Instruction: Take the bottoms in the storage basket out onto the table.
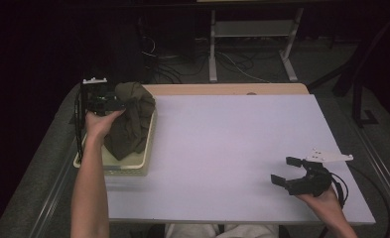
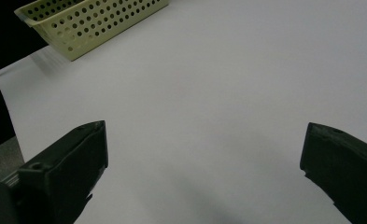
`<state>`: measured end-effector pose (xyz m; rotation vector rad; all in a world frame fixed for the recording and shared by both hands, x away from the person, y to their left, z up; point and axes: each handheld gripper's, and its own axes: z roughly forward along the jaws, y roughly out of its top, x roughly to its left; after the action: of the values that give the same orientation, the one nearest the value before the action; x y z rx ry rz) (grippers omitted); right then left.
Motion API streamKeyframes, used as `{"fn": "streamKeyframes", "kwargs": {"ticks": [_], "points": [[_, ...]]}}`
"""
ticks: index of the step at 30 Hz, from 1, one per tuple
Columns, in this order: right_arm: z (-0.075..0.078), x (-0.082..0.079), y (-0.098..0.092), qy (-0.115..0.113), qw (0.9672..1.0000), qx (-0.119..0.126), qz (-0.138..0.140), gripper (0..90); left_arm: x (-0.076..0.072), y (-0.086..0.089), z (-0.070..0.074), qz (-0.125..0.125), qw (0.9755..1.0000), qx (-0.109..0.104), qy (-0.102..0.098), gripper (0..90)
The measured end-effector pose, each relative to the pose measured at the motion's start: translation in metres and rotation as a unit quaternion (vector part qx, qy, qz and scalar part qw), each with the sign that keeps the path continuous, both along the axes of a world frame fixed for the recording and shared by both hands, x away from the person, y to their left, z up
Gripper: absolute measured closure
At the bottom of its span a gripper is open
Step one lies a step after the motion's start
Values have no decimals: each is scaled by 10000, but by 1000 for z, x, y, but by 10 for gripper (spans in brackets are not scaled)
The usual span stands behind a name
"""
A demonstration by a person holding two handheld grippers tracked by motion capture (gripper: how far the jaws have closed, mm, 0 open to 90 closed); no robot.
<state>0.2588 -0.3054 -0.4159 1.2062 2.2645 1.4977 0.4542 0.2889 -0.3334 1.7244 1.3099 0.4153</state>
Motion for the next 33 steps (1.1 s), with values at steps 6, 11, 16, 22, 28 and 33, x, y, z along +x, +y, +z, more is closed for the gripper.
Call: {"fn": "streamKeyframes", "kwargs": {"ticks": [6, 11, 16, 22, 28, 33], "points": [[0, 0, -1, -15, 10000, 3, -16, 7, 7, 0, -7, 49, 9998, -205, 44, 0], [0, 0, -2, -3, 10000, 7, -10, 7, 12, 0, -12, 139, 9990, -424, 22, 0], [0, 0, -3, -7, 10000, 38, -46, 7, 20, 0, -18, 274, 9976, -632, 56, 0], [0, 0, -5, -50, 10000, 48, -59, 7, 27, -7, -26, 307, 9969, -696, 181, 0], [0, 0, -8, -57, 9999, 68, -89, 7, 32, -14, -32, 362, 9969, -634, 304, 1], [1, 0, -9, -40, 9999, 85, -104, 7, 33, -16, -32, 404, 9967, -639, 312, 57]]}}
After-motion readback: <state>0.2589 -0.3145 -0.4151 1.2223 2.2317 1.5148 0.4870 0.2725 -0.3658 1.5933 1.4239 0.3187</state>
